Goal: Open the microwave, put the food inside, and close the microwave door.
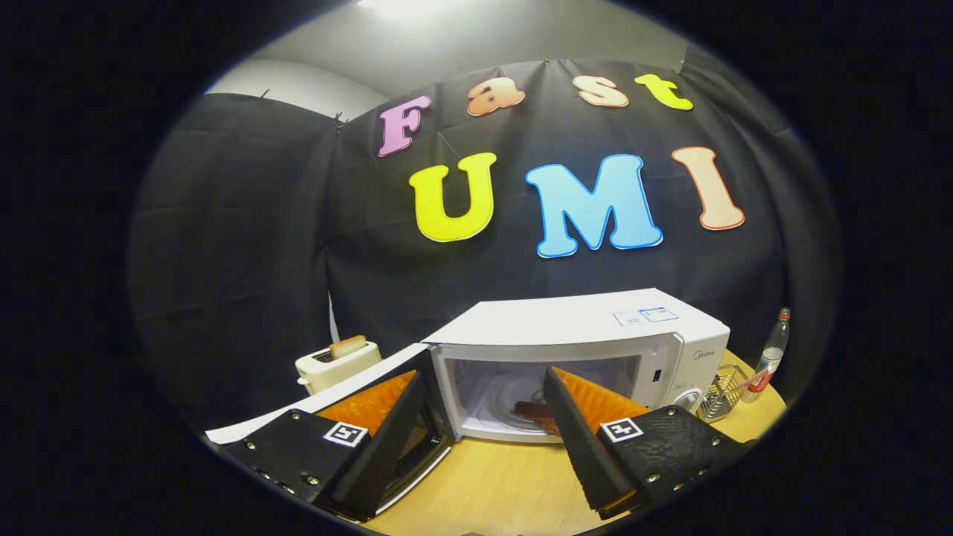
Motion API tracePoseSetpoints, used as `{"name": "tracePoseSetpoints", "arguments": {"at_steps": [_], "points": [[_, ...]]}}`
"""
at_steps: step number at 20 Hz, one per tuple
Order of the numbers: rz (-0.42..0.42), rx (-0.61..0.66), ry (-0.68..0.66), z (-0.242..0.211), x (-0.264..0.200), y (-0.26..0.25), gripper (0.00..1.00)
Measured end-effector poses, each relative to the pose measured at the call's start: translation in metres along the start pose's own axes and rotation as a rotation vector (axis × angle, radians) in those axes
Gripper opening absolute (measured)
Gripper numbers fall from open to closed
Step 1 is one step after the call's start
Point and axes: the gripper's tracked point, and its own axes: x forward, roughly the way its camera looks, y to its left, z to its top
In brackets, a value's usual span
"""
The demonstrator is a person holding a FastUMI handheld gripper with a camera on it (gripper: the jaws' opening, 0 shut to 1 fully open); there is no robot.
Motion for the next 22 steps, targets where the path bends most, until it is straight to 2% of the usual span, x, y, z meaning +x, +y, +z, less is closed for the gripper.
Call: {"name": "tracePoseSetpoints", "arguments": {"at_steps": [10, 12, 17, 18, 20, 22], "points": [[0.232, -0.012, 0.015, 0.008, -0.066, 0.137, 0.98], [0.282, -0.018, 0.021, 0.006, -0.077, 0.165, 0.92], [0.39, -0.041, 0.047, -0.004, -0.101, 0.226, 0.92], [0.416, -0.043, 0.054, -0.008, -0.106, 0.239, 0.83], [0.484, -0.056, 0.074, -0.017, -0.118, 0.266, 0.83], [0.504, -0.069, 0.081, -0.029, -0.126, 0.28, 0.4]]}}
